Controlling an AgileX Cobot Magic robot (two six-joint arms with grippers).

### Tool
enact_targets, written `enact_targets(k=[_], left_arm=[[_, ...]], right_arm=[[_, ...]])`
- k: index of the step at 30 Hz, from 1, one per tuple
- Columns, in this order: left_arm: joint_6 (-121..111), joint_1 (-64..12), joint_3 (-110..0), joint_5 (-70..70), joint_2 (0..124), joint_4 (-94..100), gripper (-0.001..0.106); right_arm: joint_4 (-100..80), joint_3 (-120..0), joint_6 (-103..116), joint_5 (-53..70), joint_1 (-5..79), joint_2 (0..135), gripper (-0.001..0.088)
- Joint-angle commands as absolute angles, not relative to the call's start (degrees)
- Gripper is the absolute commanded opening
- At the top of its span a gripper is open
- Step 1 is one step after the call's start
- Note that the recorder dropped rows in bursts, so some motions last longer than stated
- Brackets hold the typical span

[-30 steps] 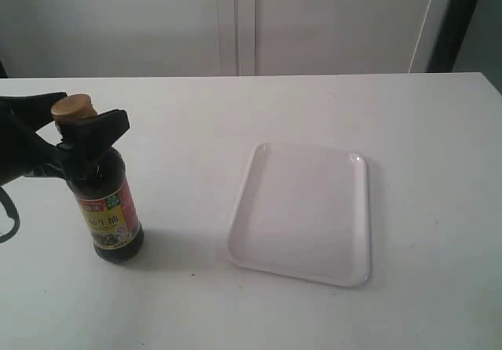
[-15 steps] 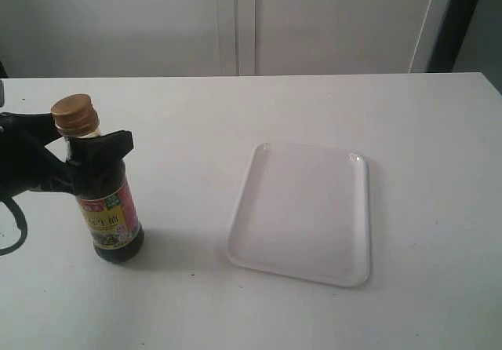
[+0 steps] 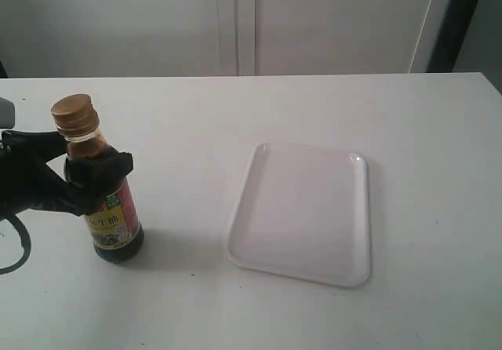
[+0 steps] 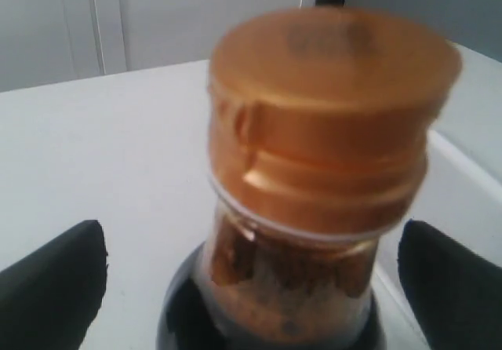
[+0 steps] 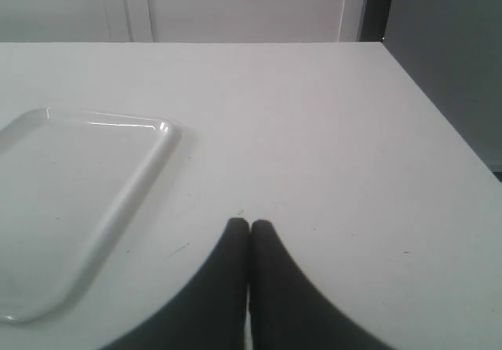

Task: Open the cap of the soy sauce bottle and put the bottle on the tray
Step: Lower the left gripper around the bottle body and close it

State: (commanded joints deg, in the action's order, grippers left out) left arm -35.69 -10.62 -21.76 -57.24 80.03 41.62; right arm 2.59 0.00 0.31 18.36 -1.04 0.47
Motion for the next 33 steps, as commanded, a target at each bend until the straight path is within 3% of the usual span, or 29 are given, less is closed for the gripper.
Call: enact_targets(k=[14, 20, 21, 22, 23, 25, 33], left_arm=[[-32.2, -10.62, -21.76, -59.9, 84.78, 41.34, 0.101], [-30.92, -10.62, -21.76, -59.9, 84.78, 42.48, 0.067], [-29.94, -10.62, -21.76, -59.9, 84.78, 43.41, 0.049], [-29.73, -10.62, -21.76, -59.9, 84.78, 43.91, 0.042], [-29.59, -10.62, -21.76, -59.9, 84.78, 44.2, 0.022], [-28.42, -10.62, -21.76, -59.9, 84.78, 44.91, 0.0], [-27.98, -10.62, -21.76, -59.9, 84.78, 45.73, 0.0]], right_arm=[[2.59, 0.0, 0.31, 18.36, -1.04, 0.47, 0.0], [2.59, 0.0, 0.31, 18.36, -1.04, 0.47, 0.0], [2.59, 0.0, 0.31, 18.36, -1.04, 0.47, 0.0], [2.59, 0.0, 0.31, 18.36, -1.04, 0.47, 0.0], [2.59, 0.0, 0.31, 18.36, -1.04, 0.47, 0.0], [2.59, 0.0, 0.31, 18.36, -1.04, 0.47, 0.0], [2.59, 0.0, 0.31, 18.36, -1.04, 0.47, 0.0]])
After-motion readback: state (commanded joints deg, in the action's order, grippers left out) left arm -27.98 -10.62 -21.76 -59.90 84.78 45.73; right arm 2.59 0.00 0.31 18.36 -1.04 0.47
